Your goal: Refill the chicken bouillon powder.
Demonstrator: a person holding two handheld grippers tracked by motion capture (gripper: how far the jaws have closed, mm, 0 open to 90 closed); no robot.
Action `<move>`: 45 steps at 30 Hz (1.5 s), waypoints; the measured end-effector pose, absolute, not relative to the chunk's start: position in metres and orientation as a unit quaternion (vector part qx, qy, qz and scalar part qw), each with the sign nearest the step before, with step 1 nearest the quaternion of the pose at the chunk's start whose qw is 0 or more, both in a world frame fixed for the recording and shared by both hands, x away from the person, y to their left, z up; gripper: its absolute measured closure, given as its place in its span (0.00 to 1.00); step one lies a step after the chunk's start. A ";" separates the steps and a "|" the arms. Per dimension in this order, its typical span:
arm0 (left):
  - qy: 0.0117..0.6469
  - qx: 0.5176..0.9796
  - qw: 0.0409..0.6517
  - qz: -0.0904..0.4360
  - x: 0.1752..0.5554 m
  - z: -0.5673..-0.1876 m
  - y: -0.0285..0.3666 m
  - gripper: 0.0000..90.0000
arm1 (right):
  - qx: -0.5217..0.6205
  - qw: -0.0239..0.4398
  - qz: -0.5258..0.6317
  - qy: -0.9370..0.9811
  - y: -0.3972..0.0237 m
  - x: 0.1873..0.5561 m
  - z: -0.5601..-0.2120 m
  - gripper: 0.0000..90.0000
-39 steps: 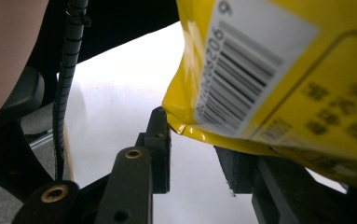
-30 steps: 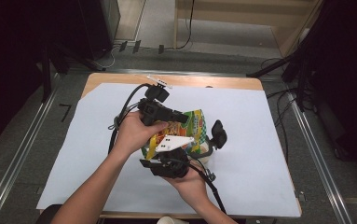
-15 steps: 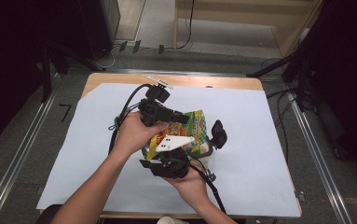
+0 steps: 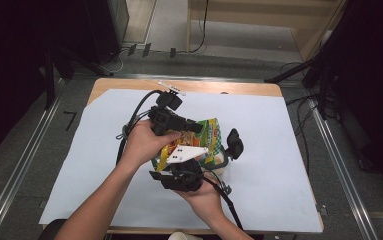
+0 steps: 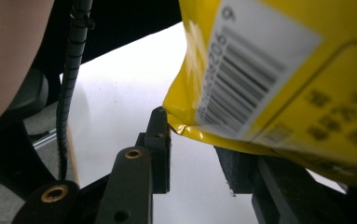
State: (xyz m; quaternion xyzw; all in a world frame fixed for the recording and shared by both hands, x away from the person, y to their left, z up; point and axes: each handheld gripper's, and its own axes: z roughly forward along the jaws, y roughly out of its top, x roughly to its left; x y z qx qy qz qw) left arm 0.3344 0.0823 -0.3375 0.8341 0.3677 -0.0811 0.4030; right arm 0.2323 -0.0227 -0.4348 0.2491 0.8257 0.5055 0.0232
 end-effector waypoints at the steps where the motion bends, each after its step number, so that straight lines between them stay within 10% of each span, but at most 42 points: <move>1: 0.367 0.834 0.403 -0.084 0.334 -0.338 0.082 0.87 | 0.246 0.025 0.508 0.825 -0.023 0.232 -0.437 0.75; 45: 0.350 0.859 0.353 -0.120 0.337 -0.370 0.083 0.99 | 0.253 0.008 0.495 0.831 -0.026 0.232 -0.484 0.61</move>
